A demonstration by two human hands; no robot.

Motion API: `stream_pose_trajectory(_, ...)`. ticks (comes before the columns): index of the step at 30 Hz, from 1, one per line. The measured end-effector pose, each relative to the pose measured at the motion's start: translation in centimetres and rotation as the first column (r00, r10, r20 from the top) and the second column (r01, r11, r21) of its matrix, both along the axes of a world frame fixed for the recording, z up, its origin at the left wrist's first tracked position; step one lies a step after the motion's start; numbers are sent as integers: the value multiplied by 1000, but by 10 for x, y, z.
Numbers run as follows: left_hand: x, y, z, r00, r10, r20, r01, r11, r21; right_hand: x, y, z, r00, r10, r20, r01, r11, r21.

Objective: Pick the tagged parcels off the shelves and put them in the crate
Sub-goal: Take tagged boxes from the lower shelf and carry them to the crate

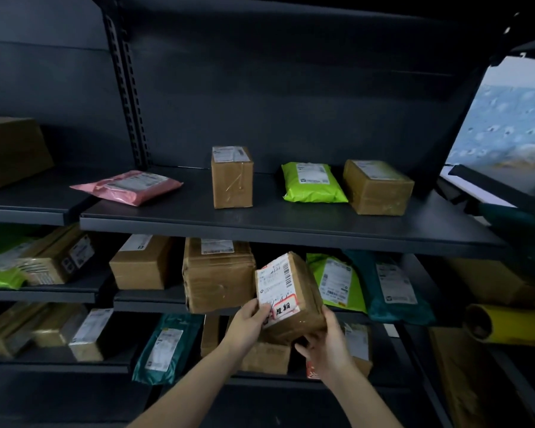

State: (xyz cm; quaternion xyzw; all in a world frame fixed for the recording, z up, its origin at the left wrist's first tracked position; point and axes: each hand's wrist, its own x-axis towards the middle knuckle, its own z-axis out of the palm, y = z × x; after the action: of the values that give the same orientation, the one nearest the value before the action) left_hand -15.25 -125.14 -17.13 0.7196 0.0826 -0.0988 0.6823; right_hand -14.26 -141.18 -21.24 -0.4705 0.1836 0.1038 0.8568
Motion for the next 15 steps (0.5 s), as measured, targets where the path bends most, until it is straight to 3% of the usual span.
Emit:
stream_pose_trajectory(6, -7, -1, 3, 998, 23, 52, -18, 996, -91, -7, -4, 9, 989, 9, 151, 44, 938, -344)
stream_pose_trajectory(15, -12, 3, 2, 993, -65, 103, 96, 941, -325, -11, -6, 27, 935, 191, 299, 52, 761, -647)
